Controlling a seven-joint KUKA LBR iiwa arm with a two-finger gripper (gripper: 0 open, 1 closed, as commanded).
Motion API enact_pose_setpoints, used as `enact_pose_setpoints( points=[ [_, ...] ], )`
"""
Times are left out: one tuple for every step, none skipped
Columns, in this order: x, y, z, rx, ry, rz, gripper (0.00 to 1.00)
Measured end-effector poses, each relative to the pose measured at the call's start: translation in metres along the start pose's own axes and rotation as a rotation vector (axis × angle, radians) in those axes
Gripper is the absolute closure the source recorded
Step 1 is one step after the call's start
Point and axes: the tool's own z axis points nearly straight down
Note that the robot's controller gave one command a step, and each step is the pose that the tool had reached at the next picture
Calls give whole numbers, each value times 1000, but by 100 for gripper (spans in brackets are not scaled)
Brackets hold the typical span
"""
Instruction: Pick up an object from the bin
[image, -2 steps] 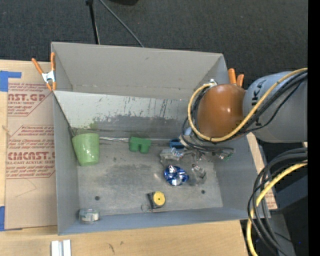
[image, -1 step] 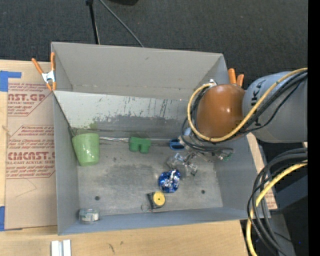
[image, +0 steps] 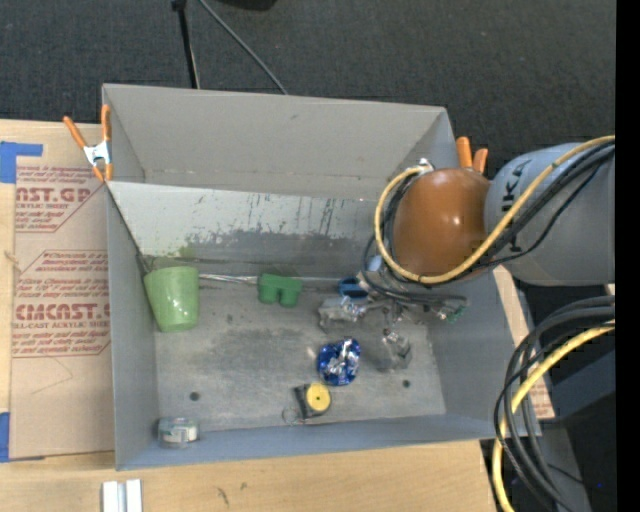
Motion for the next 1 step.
enact_pose_setpoints(
  points=[
    [-28,52,0,-2,1,-168,0]
  ],
)
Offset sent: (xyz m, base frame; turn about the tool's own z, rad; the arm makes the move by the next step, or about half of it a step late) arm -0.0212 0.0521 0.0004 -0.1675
